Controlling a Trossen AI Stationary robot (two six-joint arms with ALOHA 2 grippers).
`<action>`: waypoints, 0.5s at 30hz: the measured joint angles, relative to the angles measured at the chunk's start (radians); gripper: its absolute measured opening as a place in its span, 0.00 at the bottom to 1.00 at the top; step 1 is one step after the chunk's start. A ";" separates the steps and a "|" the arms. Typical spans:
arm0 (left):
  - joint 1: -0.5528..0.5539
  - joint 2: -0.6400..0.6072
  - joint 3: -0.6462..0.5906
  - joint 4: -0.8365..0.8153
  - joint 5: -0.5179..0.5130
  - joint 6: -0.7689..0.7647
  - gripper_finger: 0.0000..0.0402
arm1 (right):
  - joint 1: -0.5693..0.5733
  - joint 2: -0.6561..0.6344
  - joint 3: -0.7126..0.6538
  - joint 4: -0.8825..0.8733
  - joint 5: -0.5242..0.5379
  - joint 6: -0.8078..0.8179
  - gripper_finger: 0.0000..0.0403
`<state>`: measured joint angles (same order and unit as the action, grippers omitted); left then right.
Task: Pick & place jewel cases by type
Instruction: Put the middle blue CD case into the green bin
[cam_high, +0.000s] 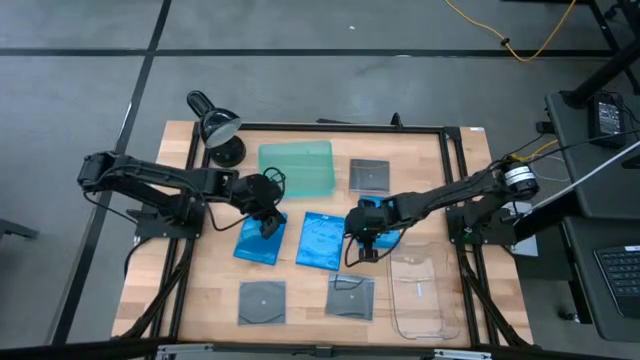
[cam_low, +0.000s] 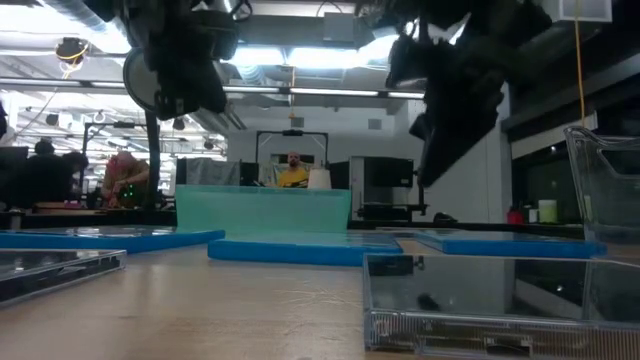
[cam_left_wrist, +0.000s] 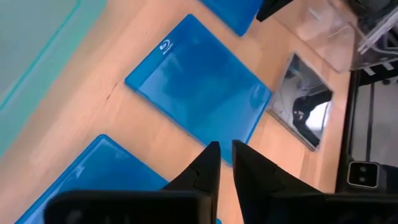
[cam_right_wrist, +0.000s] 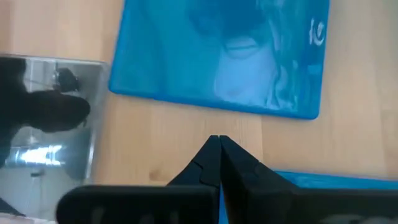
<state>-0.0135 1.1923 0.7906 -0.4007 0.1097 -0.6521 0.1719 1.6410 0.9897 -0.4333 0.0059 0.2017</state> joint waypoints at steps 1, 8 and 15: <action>0.000 0.008 0.000 0.000 -0.001 0.000 0.11 | 0.000 0.014 0.000 -0.001 0.000 0.001 0.01; 0.000 0.085 0.000 0.006 -0.012 -0.047 0.19 | 0.000 0.111 0.000 0.062 -0.042 -0.004 0.01; 0.000 0.169 0.000 0.086 0.038 -0.068 0.29 | -0.010 0.161 0.000 0.090 -0.062 -0.019 0.01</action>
<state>-0.0135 1.3611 0.7902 -0.3150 0.1475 -0.7202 0.1623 1.8019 0.9894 -0.3432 -0.0561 0.1823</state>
